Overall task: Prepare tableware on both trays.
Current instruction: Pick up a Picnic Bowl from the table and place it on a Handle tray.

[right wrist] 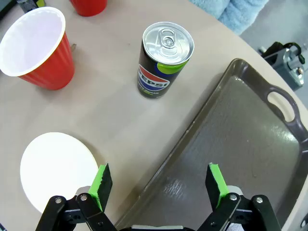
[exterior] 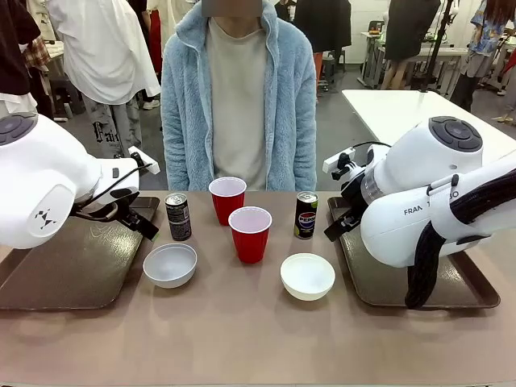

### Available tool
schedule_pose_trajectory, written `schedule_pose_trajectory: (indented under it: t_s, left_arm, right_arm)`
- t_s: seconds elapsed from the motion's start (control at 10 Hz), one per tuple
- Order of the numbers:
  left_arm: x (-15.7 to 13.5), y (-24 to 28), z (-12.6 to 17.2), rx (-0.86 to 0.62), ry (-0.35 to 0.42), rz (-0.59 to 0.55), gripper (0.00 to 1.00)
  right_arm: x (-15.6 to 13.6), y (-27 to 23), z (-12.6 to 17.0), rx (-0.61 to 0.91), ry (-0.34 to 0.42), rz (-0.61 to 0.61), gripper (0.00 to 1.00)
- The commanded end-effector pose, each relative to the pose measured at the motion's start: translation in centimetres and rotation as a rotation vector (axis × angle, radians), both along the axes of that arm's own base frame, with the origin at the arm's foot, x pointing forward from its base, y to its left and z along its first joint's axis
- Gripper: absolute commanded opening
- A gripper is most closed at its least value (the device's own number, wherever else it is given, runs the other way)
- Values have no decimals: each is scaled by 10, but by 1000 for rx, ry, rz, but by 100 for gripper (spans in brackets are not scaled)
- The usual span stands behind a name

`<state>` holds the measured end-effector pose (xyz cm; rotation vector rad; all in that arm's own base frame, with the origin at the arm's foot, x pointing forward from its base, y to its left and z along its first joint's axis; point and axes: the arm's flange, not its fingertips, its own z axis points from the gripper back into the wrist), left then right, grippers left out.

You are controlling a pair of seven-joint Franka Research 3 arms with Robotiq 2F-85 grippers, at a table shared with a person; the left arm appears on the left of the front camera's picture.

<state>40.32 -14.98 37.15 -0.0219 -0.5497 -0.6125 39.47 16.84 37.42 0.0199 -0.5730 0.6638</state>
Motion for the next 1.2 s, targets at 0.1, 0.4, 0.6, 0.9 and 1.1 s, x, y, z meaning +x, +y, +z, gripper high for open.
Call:
schedule_pose_trajectory:
  t_s: [0.1,0.4,0.6,0.9,1.1]
  left_arm:
    - [0,0,0,0,0,0,100]
    - [0,0,0,0,0,0,100]
    - [-37,11,7,-9,11,-48,100]
    - [-151,73,9,-61,195,-97,100]
    - [-190,93,7,-65,324,-68,100]
  right_arm:
    - [0,0,0,1,0,0,100]
    - [0,0,0,1,0,0,100]
    - [-32,13,2,45,36,36,100]
    - [-168,11,-7,71,209,-57,100]
    - [-224,-18,-22,61,325,-232,100]
